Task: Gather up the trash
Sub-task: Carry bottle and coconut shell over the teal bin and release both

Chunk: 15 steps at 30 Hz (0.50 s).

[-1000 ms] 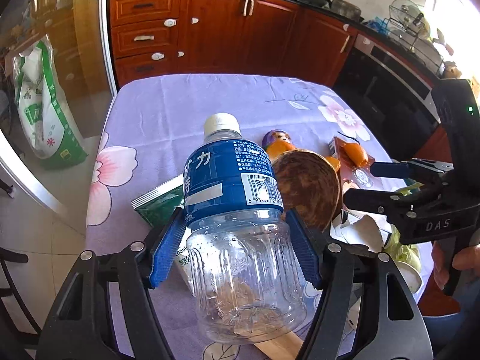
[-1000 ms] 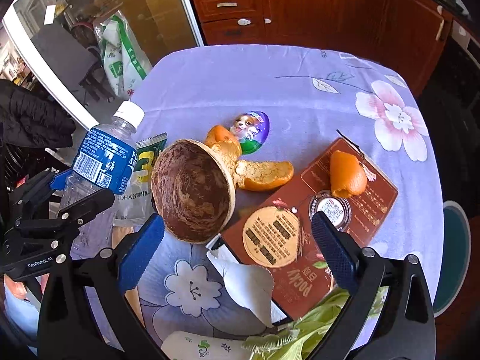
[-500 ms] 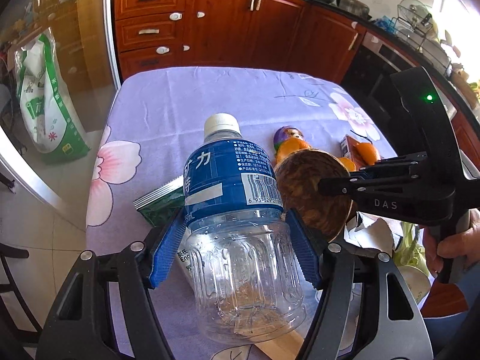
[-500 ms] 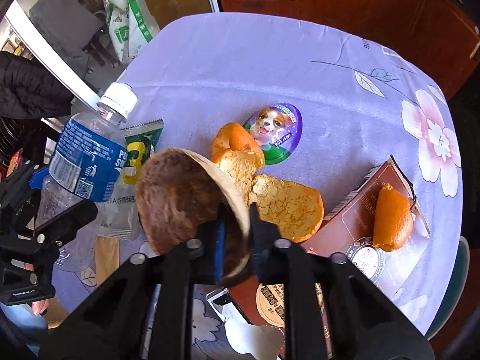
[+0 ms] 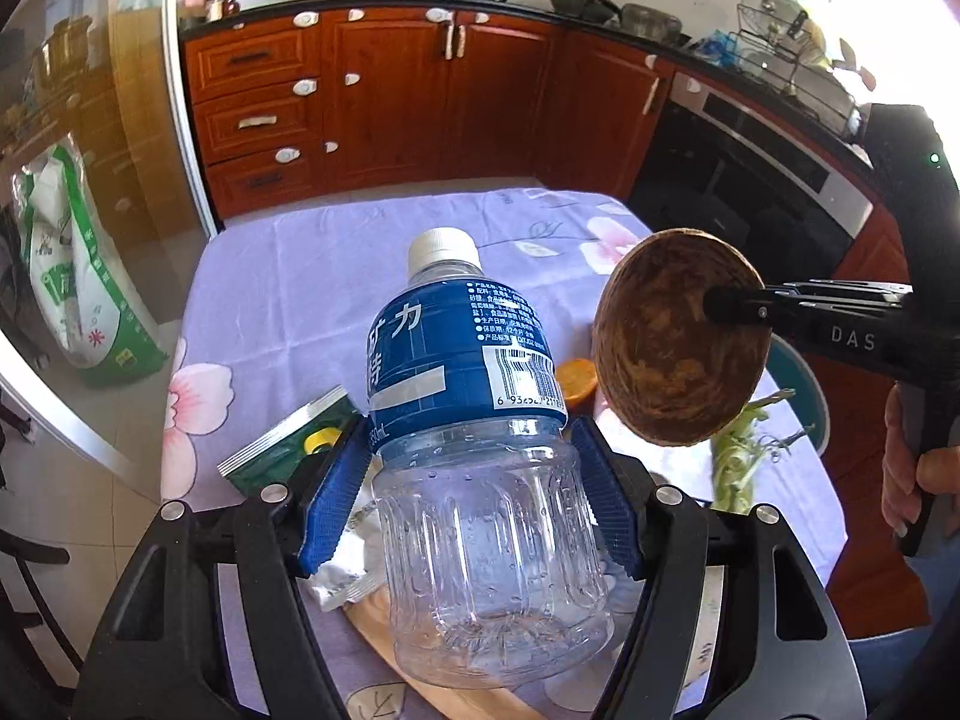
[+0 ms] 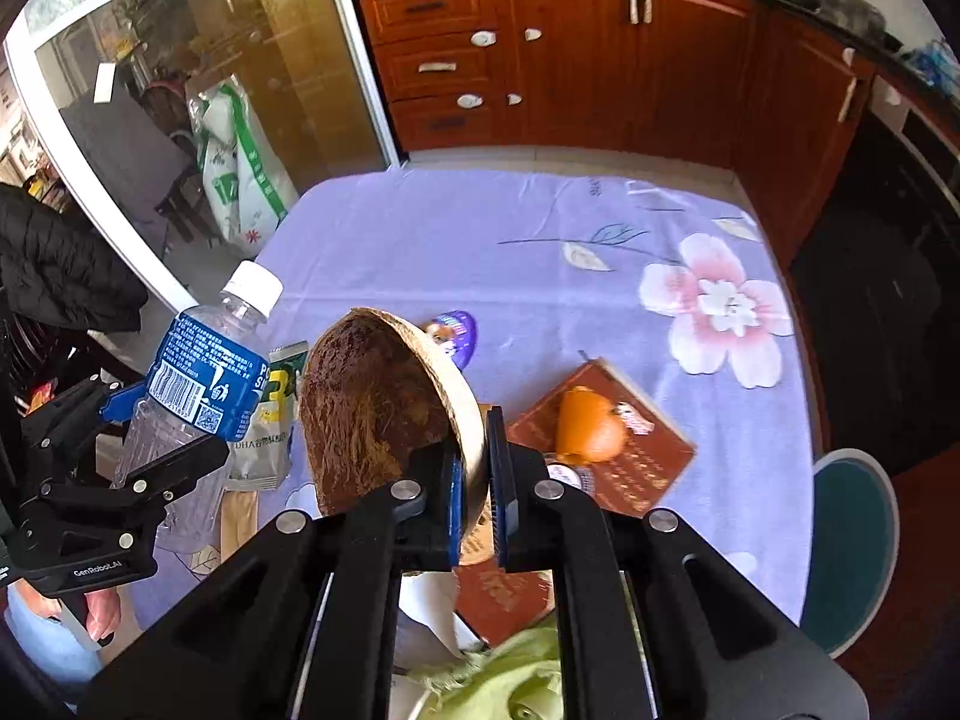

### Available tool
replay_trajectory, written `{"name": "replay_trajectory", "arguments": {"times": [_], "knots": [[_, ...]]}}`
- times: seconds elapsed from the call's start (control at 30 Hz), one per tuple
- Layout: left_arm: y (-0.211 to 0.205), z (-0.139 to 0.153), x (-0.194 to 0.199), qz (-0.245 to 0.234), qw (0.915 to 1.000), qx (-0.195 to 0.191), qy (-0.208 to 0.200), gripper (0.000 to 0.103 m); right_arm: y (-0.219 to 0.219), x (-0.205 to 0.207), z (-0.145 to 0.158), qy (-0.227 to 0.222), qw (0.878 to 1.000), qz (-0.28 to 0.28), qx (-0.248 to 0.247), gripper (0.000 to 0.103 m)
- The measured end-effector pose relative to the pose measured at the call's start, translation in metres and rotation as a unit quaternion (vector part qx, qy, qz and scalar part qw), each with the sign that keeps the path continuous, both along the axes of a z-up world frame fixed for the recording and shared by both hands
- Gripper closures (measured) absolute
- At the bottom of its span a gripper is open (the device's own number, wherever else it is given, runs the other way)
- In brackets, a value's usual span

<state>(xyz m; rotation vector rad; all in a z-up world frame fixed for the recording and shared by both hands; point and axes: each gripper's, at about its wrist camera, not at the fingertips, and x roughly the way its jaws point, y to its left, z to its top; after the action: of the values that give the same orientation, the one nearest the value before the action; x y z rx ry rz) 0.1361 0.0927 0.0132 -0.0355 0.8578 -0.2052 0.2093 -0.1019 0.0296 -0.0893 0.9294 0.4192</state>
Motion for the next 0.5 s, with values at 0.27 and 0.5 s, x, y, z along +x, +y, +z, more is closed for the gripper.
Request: {"name": "replay_trajectory", "arguments": {"times": [0.27,0.5], "knots": [[-0.104,0.023,-0.002,-0.087,0.9961,0.002,-0.010,0.034,-0.123,-0.031,0.027,-0.036,0.994,-0.099,0.032,0.096],[-0.205,0.021,-0.005,-0.156,0.9877,0.005,0.006,0.034,-0.219,-0.067,0.029,-0.059,0.982,-0.170,0.057,0.096]]}}
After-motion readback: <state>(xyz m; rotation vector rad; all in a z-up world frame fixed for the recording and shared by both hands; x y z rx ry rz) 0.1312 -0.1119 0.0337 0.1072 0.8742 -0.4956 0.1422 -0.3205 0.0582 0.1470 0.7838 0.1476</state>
